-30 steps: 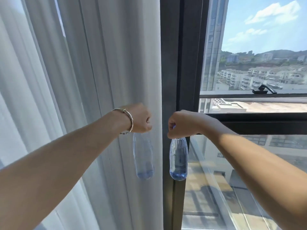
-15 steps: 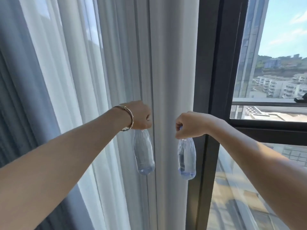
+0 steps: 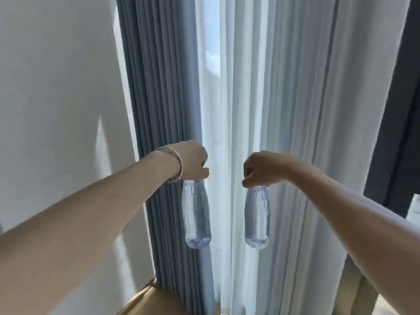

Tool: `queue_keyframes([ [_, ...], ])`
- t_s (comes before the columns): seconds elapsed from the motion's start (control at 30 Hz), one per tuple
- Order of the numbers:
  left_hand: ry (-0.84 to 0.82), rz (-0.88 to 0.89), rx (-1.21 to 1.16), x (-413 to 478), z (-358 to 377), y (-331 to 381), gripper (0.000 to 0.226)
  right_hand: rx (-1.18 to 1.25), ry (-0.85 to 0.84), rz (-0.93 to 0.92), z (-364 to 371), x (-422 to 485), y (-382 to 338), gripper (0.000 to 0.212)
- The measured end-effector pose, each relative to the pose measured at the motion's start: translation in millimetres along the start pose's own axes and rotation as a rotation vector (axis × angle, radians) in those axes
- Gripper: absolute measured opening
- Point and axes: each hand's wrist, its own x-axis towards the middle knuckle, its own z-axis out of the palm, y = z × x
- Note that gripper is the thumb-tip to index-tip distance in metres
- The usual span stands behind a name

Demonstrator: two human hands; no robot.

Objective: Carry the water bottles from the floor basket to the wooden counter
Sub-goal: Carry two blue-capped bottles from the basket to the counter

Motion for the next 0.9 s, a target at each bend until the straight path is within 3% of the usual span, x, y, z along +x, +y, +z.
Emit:
queue_keyframes([
  [0.3, -0.066, -0.297, 0.058, -158, 14, -170, 0.017, 0.044, -0.044, -0.369, 16, 30, -217, 0.018],
  [0.57, -0.150, -0.604, 0.157, -253, 50, -287, 0.037, 0.052, -0.087, -0.674, 41, 87, -390, 0.020],
  [0.77, -0.232, -0.830, 0.108, -302, 74, -376, 0.030, 0.079, -0.134, -0.901, 53, 147, -503, 0.029],
  [0.9, -0.189, -0.956, 0.104, -339, 90, -421, 0.029, 0.070, -0.118, -1.064, 61, 180, -586, 0.031],
])
